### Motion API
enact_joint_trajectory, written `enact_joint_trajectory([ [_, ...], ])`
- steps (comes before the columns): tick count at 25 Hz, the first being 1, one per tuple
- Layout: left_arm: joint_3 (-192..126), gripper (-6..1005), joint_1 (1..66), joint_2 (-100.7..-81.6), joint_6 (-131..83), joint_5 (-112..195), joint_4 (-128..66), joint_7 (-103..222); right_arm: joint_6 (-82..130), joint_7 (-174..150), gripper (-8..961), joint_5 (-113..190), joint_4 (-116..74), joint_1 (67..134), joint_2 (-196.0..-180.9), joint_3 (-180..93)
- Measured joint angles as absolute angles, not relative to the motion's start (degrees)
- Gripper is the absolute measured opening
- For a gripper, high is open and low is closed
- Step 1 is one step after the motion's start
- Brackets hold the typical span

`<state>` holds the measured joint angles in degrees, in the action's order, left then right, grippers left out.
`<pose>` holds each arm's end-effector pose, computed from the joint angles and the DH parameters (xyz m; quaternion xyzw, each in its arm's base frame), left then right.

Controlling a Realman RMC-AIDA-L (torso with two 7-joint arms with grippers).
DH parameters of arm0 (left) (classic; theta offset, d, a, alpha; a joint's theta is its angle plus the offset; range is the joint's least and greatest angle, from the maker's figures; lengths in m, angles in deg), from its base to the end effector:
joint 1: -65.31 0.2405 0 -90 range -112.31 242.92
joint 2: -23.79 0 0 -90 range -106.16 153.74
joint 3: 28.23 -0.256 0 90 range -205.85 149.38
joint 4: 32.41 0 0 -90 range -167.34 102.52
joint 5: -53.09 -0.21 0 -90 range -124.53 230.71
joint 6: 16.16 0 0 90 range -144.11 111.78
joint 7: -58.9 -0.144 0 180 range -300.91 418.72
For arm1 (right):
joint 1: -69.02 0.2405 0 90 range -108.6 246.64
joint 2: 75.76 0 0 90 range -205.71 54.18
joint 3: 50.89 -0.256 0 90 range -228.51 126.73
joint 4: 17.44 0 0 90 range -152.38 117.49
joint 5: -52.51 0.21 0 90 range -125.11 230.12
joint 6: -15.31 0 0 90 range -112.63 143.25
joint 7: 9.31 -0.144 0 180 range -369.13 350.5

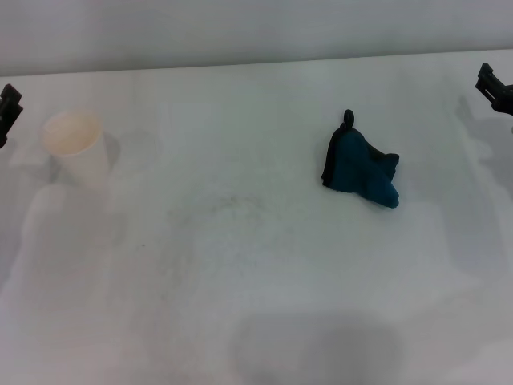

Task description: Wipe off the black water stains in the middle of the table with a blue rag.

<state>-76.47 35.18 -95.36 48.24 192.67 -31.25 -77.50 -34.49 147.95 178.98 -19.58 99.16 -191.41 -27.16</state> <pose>-0.3330 0.3481 -0.0099 -0.6561 -0.3996 -0.4017 0.4985 0.3905 0.3560 0.0309 -0.6437 0.3686 0.2212 0.6331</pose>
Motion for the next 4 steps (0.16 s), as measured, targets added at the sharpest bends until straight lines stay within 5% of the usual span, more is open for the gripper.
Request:
enact_joint_trajectory([
  [4, -76.4, 888, 34.9, -95.37, 47.9, 192.8, -31.0, -77.7, -33.8, 147.9, 865, 179.0, -19.6, 99.6, -191.35, -27.2],
])
